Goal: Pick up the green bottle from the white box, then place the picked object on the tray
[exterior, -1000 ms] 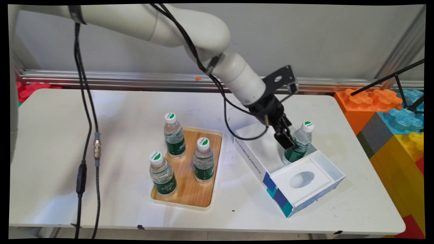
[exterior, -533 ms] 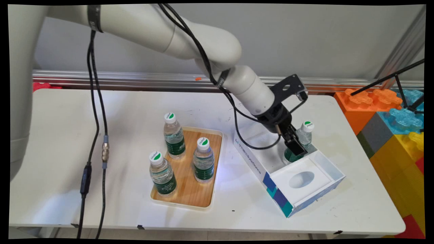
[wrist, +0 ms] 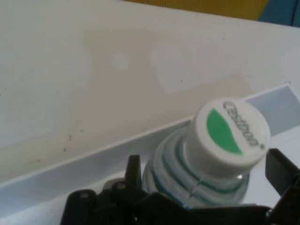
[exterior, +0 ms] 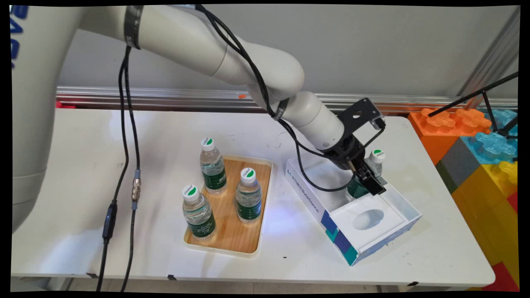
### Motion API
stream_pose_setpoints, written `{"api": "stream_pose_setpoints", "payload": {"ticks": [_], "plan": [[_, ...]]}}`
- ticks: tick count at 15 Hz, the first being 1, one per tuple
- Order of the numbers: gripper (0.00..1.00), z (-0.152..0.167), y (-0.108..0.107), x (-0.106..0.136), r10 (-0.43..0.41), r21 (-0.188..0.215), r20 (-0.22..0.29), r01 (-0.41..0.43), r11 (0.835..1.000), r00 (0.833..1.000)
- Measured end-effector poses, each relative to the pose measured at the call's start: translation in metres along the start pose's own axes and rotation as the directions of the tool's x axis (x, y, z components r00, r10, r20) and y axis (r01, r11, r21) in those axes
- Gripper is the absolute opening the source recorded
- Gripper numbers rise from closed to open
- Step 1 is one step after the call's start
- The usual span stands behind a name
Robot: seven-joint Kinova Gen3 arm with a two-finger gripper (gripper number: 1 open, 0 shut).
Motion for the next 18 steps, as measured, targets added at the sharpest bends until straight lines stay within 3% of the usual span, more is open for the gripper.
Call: {"api": "stream_pose_setpoints", "payload": {"ticks": [8,9,18], "plan": [[1.0,0.016,0.0,-0.003,0.01,0.066,-0.004,-0.01,0.998,1.0],[0.0,0.016,0.0,-0.004,0.016,0.074,-0.004,-0.015,0.997,1.0],[0.0,0.005,0.006,-0.002,0.026,0.112,-0.026,-0.023,0.993,0.999]]}}
